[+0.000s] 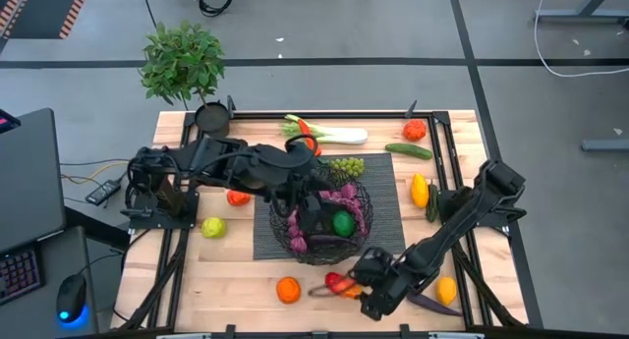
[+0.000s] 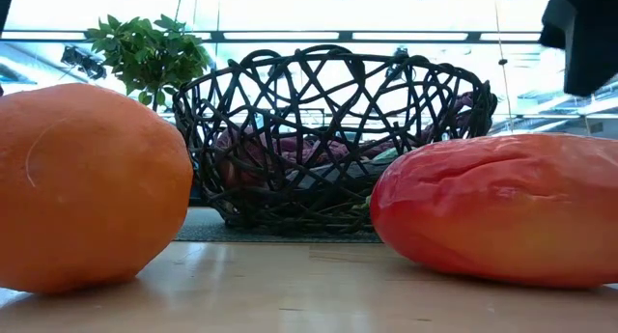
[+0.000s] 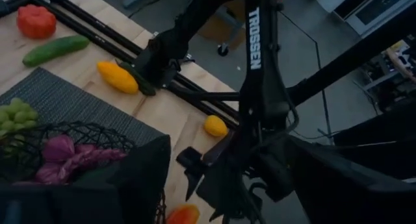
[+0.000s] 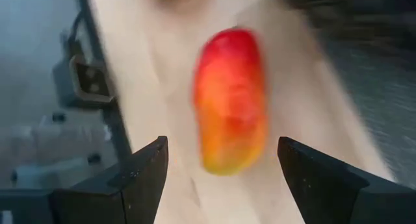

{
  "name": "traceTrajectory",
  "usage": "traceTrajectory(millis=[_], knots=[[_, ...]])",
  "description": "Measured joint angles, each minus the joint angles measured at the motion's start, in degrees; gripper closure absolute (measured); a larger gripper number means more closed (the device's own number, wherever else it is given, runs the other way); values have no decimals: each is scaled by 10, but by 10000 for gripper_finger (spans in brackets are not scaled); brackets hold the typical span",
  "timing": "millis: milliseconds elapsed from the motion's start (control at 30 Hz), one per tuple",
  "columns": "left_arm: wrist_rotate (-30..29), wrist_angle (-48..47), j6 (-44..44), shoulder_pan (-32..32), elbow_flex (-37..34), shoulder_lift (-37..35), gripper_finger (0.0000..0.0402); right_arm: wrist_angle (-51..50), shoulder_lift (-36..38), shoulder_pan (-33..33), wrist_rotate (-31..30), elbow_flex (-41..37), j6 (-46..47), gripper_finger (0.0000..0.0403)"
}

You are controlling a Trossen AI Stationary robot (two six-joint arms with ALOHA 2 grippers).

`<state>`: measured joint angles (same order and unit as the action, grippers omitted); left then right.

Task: Build produce basket
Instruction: Put the red mango into the black wire basket

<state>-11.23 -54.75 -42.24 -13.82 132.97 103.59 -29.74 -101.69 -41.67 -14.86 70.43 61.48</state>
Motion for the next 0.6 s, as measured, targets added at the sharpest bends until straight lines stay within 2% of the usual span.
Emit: traceTrajectory(millis=[67,233,433,600], knots=[[6,0,-1,0,0,0,116,22,-17,3,19,0,-26,108],[10,0,-4,0,0,0,127,18,-41,14,56,0,-17,107],[2,0,-38,-3,0,0,127,6,-42,12,-3,0,-31,97],[-10,5,-41,-6,0,0,127,22,-42,12,-27,-13,-12,81]])
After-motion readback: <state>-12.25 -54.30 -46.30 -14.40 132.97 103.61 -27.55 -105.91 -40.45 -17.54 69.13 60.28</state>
